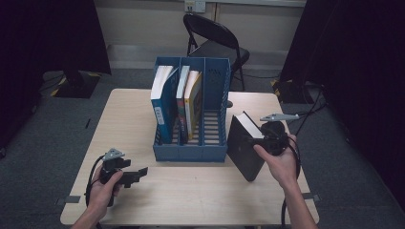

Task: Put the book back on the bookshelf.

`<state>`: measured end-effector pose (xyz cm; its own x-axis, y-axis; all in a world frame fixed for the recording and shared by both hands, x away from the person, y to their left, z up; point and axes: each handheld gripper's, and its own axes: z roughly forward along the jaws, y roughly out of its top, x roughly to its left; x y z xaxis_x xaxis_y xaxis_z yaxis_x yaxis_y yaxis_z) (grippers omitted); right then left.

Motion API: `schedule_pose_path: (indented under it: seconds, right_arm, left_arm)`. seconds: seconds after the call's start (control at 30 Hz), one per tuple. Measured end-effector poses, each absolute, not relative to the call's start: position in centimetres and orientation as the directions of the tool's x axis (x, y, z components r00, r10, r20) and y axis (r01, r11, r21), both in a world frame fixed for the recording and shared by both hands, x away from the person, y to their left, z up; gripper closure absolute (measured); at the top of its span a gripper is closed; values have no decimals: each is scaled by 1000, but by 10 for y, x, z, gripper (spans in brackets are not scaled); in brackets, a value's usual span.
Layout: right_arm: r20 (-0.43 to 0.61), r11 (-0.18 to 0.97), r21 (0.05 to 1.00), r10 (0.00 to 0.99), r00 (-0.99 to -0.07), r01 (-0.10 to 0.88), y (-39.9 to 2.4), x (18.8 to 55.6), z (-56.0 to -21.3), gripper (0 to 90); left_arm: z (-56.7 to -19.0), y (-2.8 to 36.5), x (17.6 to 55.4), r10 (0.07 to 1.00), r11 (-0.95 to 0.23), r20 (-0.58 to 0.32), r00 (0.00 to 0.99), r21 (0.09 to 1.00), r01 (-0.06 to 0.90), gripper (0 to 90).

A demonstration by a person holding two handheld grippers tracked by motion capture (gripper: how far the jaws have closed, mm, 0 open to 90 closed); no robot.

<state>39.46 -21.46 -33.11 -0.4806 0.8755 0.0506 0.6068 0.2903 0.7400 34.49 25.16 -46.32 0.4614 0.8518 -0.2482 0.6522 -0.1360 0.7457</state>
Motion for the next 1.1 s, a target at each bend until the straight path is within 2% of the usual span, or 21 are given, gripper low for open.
schedule_pose_path:
  seconds: [0.57,1.1]
  right_arm:
    - [32,366,597,878,-477,714,-205,408,-325,486]
    - [-5,434,388,883,-469,813,-193,426,-323,458]
  left_arm:
    - [-464,251,345,850,-149,-243,466,740,656,162]
    - [-464,249,345,851,-146,-244,465,740,656,161]
